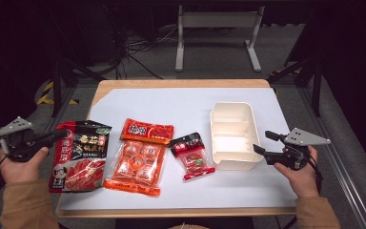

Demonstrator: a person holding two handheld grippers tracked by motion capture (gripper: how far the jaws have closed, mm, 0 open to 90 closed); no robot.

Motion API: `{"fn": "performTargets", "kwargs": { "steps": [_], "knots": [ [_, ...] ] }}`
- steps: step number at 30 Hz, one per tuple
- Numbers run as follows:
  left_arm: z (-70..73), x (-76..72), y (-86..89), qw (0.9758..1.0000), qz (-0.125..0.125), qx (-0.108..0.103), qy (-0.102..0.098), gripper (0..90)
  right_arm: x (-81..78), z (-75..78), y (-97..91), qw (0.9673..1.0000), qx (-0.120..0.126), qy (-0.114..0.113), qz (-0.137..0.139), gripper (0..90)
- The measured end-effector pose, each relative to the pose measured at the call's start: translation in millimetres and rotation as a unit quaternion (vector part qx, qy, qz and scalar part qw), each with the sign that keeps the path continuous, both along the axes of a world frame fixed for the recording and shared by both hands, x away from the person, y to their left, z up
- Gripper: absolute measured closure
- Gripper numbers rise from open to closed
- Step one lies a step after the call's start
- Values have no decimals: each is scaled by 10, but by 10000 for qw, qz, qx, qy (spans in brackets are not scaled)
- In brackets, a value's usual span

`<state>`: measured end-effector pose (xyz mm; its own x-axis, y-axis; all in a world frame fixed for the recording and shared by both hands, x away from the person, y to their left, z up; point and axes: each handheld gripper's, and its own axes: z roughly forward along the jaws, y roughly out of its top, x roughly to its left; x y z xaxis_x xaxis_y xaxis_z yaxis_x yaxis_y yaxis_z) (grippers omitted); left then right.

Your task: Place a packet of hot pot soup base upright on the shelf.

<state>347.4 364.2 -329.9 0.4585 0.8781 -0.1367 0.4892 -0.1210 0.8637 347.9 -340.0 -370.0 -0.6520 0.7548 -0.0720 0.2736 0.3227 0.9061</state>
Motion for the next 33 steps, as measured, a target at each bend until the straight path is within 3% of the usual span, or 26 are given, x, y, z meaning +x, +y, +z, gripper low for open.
{"fn": "performTargets", "kwargs": {
  "steps": [8, 12, 18, 27, 33],
  "knots": [
    [249, -205, -127, 9985, -139, 229, -476, 878, 6, 7, 10, 10000, 31, -12, 34, 307],
    [278, -231, -161, 9976, -220, 66, -659, 878, 12, 7, 10, 10000, 31, -4, 27, 307],
    [299, -226, -308, 9935, -497, -200, -1002, 877, 15, 10, 22, 10000, 63, 20, 38, 317],
    [307, -171, -616, 9888, -774, -227, -1252, 877, -7, 75, 85, 9998, 185, 17, 98, 331],
    [329, -151, -788, 9845, -1015, -350, -1387, 877, -12, 164, 189, 9994, 289, 63, 203, 340]
  ]
}}
